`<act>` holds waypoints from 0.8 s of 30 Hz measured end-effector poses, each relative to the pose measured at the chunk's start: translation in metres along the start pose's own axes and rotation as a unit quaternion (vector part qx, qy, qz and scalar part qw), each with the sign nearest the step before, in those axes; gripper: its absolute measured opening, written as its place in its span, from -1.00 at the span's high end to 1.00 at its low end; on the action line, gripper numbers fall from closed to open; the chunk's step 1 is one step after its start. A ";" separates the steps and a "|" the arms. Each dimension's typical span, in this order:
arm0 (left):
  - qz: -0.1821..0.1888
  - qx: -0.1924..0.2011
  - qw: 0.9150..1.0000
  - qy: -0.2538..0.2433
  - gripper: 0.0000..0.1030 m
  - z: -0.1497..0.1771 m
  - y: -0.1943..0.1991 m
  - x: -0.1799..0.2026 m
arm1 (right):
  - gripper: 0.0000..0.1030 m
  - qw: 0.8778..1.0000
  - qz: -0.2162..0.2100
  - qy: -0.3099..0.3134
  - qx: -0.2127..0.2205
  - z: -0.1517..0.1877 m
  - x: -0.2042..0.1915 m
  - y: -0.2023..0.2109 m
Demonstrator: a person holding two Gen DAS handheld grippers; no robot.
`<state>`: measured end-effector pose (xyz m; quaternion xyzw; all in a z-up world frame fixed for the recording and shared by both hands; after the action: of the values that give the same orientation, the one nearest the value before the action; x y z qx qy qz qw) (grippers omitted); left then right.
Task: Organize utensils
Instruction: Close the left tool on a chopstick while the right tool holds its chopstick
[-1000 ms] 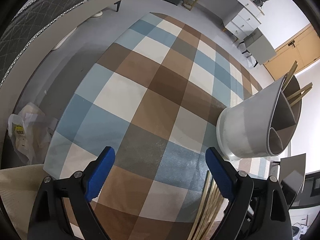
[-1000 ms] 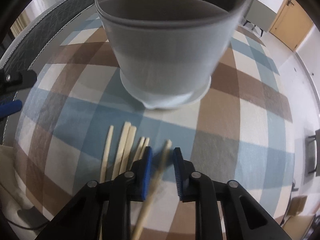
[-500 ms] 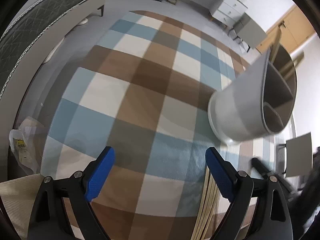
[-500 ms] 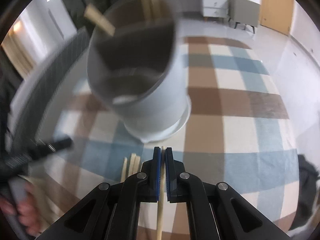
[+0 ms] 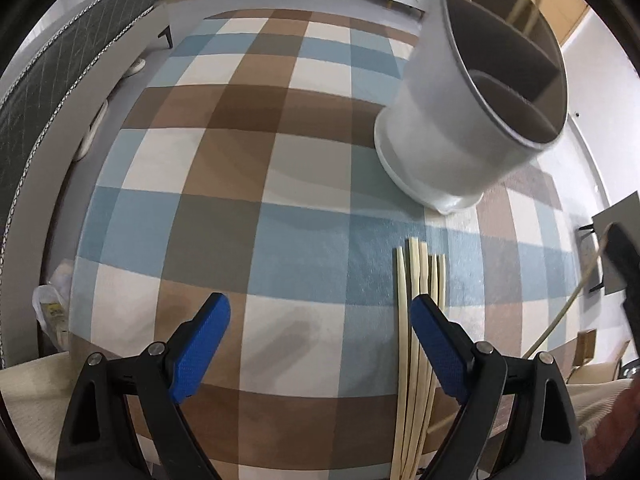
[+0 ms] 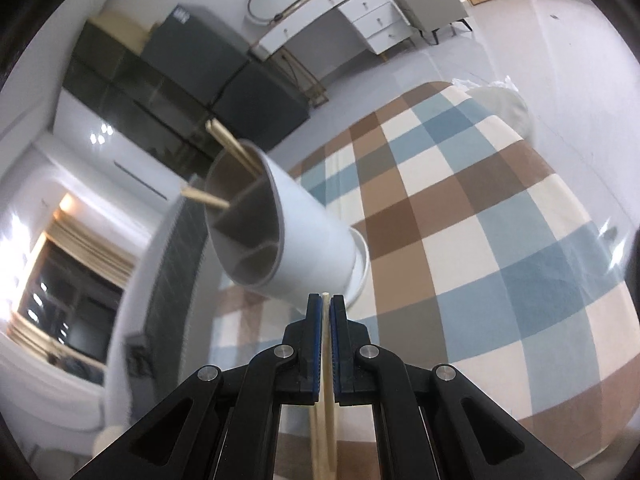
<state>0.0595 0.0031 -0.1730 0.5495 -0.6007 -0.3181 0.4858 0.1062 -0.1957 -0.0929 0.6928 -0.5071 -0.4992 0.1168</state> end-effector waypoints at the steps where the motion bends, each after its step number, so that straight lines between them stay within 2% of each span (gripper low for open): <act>1: -0.010 -0.001 1.000 -0.004 -0.72 0.003 -0.002 0.001 | 0.94 1.000 -0.003 -0.005 0.001 0.000 0.002 0.004; 6: -0.039 -0.008 0.999 -0.015 -0.72 0.008 -0.012 0.003 | 0.94 1.000 -0.002 -0.018 0.002 -0.001 0.011 0.011; 11: -0.037 -0.013 0.999 -0.009 -0.72 0.011 -0.016 0.006 | 0.94 1.000 0.005 -0.011 0.003 0.000 0.014 0.015; 14: -0.045 -0.018 0.999 -0.022 -0.72 0.012 -0.021 0.013 | 0.94 1.000 0.001 -0.008 0.005 0.000 0.012 0.018; 18: -0.073 -0.026 0.996 -0.042 -0.74 0.014 -0.030 0.016 | 0.94 1.000 0.000 0.000 0.008 -0.002 0.010 0.020; 24: -0.083 -0.026 0.995 -0.057 -0.72 0.009 -0.035 0.021 | 0.94 1.000 0.001 0.001 0.008 -0.002 0.009 0.019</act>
<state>0.0652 -0.0256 -0.2034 0.5657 -0.5708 -0.4038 0.4371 0.0964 -0.2124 -0.0844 0.6938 -0.5112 -0.4947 0.1124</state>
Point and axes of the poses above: each gripper's, at about its wrist camera, not at the fingertips, and y roughly against the way its jaws point, x to its right, z to its underside, the point moved 6 cm from there along -y, roughly the way its jaws point, and after that the axes turned 5 degrees about z, right-handed, at the moved point
